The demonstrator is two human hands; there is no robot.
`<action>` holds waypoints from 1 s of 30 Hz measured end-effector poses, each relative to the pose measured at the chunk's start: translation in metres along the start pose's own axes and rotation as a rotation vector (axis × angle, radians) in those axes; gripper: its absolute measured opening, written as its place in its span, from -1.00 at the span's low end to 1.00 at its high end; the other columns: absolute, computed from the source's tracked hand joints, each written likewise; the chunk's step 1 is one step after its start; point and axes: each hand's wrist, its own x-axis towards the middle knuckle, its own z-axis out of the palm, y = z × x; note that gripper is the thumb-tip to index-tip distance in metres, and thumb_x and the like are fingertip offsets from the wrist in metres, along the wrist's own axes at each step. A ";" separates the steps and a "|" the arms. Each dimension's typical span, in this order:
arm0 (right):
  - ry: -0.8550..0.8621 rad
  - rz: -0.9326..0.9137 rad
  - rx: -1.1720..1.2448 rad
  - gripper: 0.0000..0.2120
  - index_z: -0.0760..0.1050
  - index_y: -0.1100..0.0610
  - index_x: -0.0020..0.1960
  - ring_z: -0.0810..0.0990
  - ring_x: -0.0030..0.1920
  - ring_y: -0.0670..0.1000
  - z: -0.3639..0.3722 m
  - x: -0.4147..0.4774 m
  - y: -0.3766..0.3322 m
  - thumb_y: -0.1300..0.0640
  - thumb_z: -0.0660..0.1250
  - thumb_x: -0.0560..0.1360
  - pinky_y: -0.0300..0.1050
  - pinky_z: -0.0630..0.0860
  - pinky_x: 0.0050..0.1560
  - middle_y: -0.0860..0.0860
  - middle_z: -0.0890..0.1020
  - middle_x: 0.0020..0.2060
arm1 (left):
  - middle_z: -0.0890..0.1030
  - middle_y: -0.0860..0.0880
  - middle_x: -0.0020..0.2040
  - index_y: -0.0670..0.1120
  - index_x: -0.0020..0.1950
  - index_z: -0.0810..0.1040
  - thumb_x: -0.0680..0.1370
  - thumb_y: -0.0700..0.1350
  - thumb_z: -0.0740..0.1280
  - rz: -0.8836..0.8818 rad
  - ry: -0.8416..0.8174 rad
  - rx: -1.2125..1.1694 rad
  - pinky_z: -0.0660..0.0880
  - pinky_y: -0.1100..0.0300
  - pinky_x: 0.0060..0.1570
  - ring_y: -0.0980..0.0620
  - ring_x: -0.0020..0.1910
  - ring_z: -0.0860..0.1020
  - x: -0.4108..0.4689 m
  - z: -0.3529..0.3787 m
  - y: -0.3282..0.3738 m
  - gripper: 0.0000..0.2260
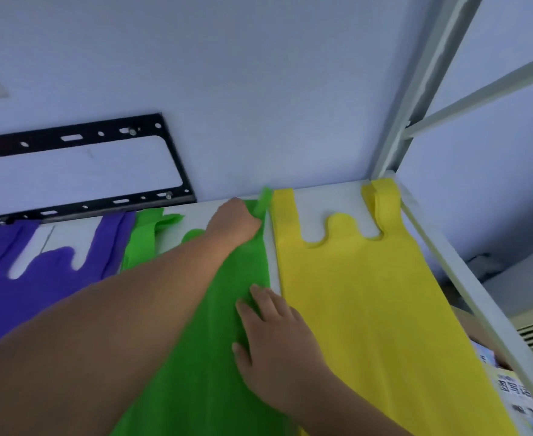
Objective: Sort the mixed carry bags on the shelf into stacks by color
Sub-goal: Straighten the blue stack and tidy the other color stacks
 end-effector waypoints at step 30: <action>0.568 0.656 0.422 -0.49 0.25 0.07 0.40 0.55 0.03 0.19 -0.120 0.089 0.209 0.18 0.22 0.45 -0.01 0.44 -0.11 0.08 0.58 -0.01 | -0.17 0.00 0.63 -0.04 0.63 -0.11 0.62 0.30 -0.01 0.461 -0.151 0.453 -0.08 -0.03 0.57 0.03 0.60 -0.16 -0.067 0.059 0.005 -0.30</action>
